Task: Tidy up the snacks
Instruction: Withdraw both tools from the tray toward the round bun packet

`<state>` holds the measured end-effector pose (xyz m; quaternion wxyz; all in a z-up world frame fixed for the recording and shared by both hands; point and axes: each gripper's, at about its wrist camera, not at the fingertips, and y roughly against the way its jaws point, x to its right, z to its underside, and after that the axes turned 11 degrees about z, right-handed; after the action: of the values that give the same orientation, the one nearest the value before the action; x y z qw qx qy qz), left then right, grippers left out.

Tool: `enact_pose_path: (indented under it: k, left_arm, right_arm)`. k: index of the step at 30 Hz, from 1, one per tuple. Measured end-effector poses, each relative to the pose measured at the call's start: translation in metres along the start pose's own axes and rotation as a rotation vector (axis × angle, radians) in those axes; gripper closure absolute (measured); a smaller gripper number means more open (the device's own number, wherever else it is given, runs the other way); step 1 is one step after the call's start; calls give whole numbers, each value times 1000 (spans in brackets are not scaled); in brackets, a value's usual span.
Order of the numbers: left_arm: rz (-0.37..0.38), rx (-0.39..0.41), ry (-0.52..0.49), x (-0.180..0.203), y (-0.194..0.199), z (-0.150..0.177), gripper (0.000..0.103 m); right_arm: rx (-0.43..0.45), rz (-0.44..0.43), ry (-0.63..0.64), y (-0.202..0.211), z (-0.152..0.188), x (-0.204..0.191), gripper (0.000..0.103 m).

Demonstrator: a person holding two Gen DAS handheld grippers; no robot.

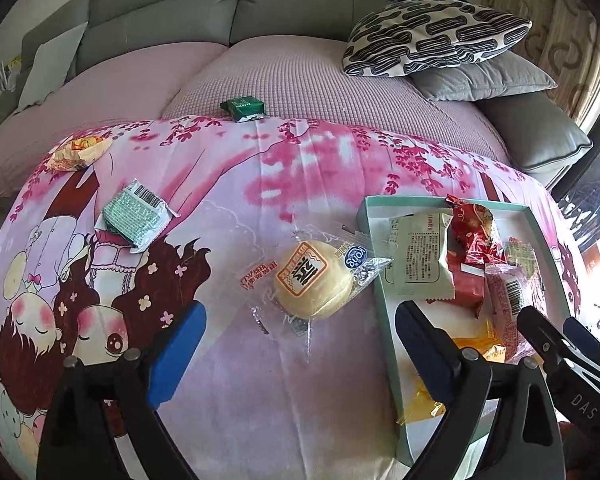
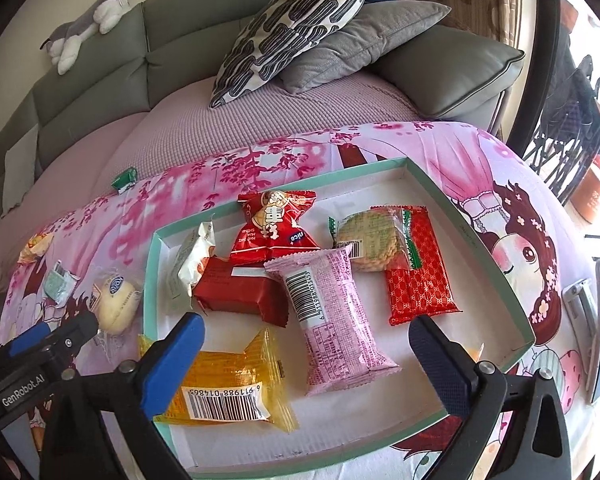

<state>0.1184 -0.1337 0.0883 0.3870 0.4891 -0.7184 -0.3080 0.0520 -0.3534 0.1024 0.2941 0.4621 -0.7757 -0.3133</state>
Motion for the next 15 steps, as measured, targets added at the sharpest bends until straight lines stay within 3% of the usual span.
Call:
enact_pose_path:
  k: [15]
  left_arm:
    - [14,69,42,-27,14,-6,7]
  right_arm:
    - [28,-64,33,6,1,-21,0]
